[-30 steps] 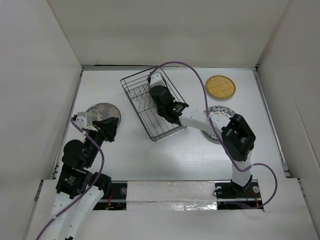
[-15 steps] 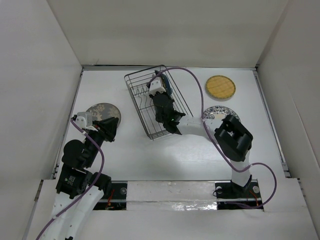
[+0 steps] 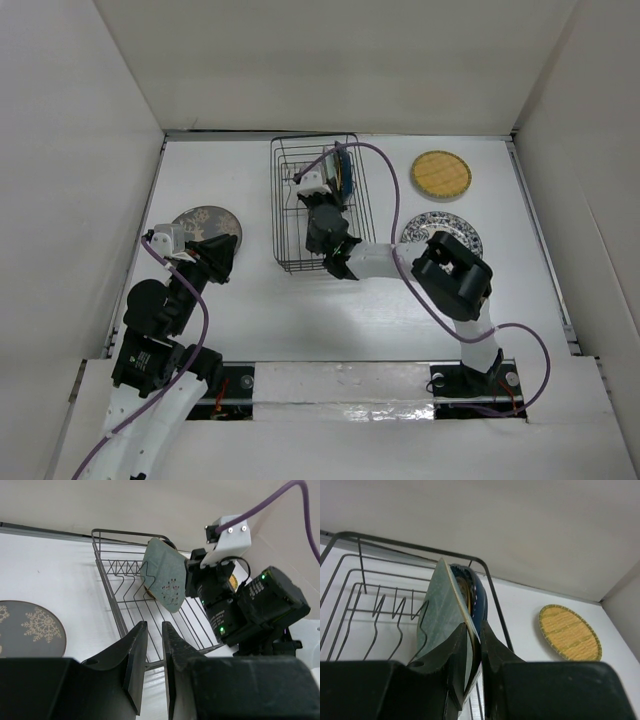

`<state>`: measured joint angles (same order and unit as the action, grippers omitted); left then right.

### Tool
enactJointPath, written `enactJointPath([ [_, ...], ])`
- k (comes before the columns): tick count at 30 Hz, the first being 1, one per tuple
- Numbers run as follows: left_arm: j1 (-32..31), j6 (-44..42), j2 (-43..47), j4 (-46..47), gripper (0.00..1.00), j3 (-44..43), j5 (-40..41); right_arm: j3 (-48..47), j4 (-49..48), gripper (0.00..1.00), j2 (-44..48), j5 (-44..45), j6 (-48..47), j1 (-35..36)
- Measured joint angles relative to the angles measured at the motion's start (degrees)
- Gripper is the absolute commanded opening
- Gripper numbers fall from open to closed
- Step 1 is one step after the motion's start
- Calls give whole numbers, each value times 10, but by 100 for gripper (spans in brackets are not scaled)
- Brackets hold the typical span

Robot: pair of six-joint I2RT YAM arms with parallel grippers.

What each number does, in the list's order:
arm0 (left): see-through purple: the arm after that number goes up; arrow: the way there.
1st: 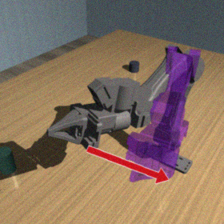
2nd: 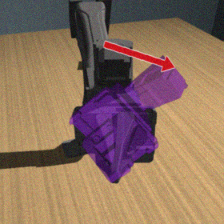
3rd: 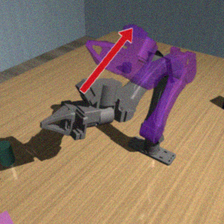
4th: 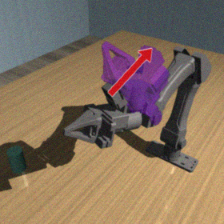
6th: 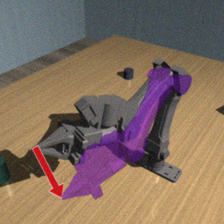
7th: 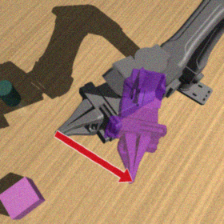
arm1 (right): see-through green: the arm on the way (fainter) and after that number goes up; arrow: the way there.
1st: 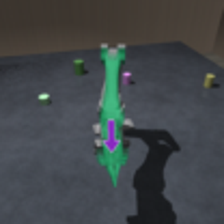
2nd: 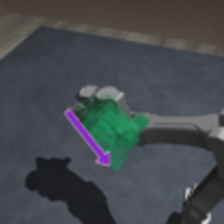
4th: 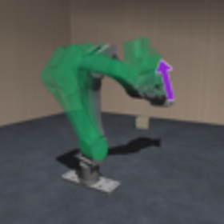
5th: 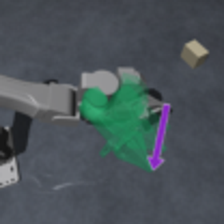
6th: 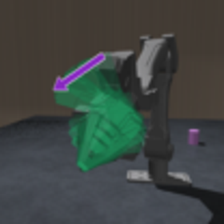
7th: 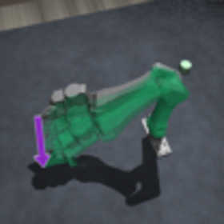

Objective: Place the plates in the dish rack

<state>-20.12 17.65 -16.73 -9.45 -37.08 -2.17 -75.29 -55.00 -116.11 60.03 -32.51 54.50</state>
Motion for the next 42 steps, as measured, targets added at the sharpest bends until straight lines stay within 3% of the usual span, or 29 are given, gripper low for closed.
enactJointPath([
  [6, 0, 0, 0, 1, 16, 0, -5, 68, 32, 0, 6, 19, 81, 25],
  [16, 0, 7, -48, 3, 21, 0, -27, 75, 409, 2, 155, -74, 343, 11],
  [18, 0, 7, -60, 1, 22, 0, -31, 69, 475, 13, 181, -119, 377, -3],
  [19, 0, 8, -63, 0, 23, 0, -33, 64, 507, 29, 192, -148, 391, -13],
  [21, 0, 9, -62, 0, 24, 0, -35, 51, 559, 39, 206, -209, 419, -36],
  [23, 0, 9, -59, 0, 24, 0, -36, 30, 608, 49, 209, -259, 433, -53],
  [31, 0, 9, -55, 0, 25, 0, -38, -87, 762, 56, 191, -366, 426, -88],
  [39, 0, 8, -45, 2, 25, 0, -47, -236, 869, 56, 105, -384, 407, -94],
  [42, 0, 8, -37, 2, 25, 0, -49, -273, 897, 50, 59, -362, 403, -94],
])
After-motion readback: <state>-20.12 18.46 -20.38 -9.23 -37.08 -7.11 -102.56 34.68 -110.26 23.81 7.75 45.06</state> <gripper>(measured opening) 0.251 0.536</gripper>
